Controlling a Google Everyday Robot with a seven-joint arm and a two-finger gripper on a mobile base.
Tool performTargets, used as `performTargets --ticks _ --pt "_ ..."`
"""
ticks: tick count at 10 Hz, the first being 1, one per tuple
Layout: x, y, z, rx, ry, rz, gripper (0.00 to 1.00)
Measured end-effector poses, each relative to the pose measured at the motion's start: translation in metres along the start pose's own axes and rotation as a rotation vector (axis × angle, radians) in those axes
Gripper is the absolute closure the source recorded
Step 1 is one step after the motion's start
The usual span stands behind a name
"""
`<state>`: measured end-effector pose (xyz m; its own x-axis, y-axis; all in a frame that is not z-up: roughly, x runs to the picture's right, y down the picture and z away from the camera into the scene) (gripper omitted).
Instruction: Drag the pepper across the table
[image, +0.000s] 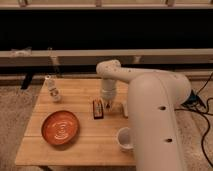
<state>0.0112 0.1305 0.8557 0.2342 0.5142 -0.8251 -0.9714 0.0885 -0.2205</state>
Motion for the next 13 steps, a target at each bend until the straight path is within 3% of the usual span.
performTargets --ticks 5,7,10,13 --pt "0.058 0.02 0.016 -0.007 0.066 -0.058 0.38" --pt "0.075 0.032 0.019 -0.003 0.094 -0.098 0.23" --pt "0.093 0.051 0.019 0.011 0.123 -0.162 0.22" --pt "0.104 0.066 0.015 0.027 0.122 -0.233 0.22"
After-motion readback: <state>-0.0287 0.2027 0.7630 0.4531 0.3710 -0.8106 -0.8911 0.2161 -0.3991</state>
